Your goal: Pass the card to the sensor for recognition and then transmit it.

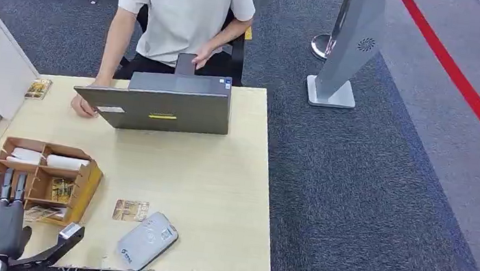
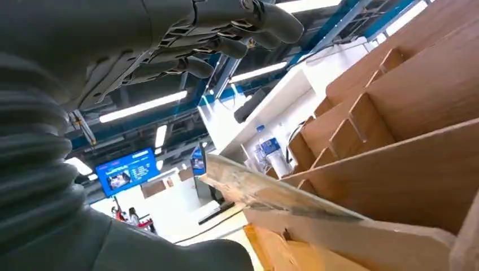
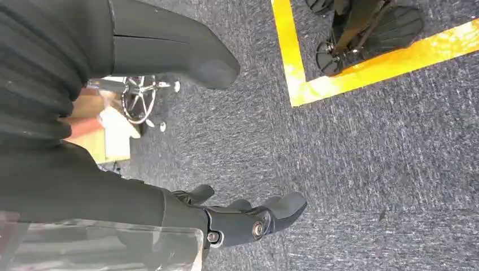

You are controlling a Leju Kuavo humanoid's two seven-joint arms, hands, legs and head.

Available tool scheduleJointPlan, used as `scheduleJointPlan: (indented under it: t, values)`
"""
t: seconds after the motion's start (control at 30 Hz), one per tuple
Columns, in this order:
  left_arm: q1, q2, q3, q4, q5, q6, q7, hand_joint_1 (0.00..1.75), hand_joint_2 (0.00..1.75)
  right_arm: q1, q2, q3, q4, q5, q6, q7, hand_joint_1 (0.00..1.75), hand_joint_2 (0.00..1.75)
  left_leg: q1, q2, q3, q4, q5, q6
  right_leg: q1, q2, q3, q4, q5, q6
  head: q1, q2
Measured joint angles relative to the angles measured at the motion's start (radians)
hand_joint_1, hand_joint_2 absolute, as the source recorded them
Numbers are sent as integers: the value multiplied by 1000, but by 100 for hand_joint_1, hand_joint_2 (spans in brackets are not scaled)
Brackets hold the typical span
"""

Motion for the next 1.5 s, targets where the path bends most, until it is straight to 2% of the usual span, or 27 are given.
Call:
scheduleJointPlan:
  t: [0.5, 1.5]
  values:
    - [1, -32, 35, 33, 0, 12, -20, 0, 175, -23, 0, -27, 44, 12, 0, -14, 0, 175, 0, 0, 0, 0, 0, 0, 0, 0, 0, 0, 0, 0, 0, 0]
    - [0, -32, 35, 37, 0, 4, -6, 0, 175, -29, 0, -33, 65, 10, -14, -27, 0, 175, 0, 0, 0, 0, 0, 0, 0, 0, 0, 0, 0, 0, 0, 0]
